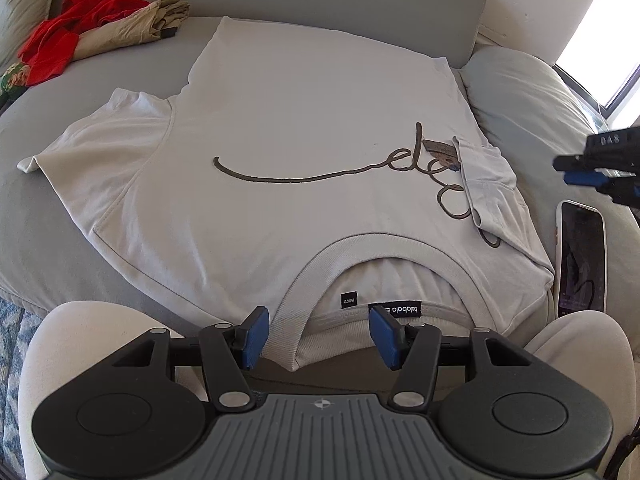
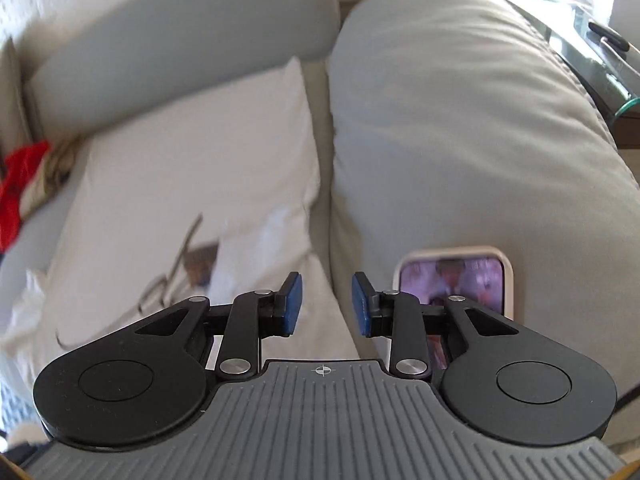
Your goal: Fold clothes
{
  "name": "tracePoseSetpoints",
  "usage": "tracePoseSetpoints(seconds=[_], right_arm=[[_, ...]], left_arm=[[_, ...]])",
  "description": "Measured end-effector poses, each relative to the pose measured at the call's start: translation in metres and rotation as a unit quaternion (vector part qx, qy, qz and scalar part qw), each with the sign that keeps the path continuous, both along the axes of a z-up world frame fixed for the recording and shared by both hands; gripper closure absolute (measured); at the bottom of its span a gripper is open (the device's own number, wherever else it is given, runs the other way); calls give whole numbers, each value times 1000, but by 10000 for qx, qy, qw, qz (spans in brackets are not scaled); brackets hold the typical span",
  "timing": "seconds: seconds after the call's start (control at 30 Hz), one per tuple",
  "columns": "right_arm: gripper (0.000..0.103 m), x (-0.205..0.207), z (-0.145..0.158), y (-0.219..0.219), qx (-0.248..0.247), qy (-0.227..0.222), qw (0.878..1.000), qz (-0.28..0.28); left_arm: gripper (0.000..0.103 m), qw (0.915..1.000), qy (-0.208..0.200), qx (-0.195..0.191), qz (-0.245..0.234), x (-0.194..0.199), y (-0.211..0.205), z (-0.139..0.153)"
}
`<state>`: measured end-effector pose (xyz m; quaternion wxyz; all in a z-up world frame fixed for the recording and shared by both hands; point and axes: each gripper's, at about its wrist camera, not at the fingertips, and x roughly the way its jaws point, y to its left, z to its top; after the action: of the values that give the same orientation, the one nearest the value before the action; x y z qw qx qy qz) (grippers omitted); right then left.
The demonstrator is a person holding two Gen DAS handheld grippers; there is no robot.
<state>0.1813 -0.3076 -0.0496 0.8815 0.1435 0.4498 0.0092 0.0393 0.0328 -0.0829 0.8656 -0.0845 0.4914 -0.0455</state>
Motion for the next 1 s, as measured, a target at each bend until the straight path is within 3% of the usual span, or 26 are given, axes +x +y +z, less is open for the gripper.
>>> tracePoseSetpoints(seconds=[0.03,0.3,0.5,0.57,0.7,0.83,0.9,0.93,1.0], right_arm=[[87,10,-5,-1,195,29,9998,-56],[89,80,-76,25,351,811,9961,-31],[75,90,-75,12,650,154,9974,-266],[74,84,-71,11,457,288,9978,-381],[74,67,-76,14,381,486,9981,-15],[75,75,-88,16,490,325,9981,187],[97,80,-88,19,446,127,9986,267],[100,80,-87,24,247,49,9991,348],[101,77,-87,36,-605,-19,9978,279]], left_arm=[[49,10000,-5,4,-1,1,0,0],[49,10000,59,36,-18,8,4,-6],[49,9999,-65,107,-106,14,1,-6],[49,9997,-142,93,-172,15,-1,-4],[49,9992,-222,98,-308,16,-8,-2],[49,9989,-257,136,-370,14,-13,0],[49,9987,-309,172,-367,11,-14,2],[49,9987,-317,184,-344,11,-13,2],[49,9988,-332,207,-298,10,-11,3]])
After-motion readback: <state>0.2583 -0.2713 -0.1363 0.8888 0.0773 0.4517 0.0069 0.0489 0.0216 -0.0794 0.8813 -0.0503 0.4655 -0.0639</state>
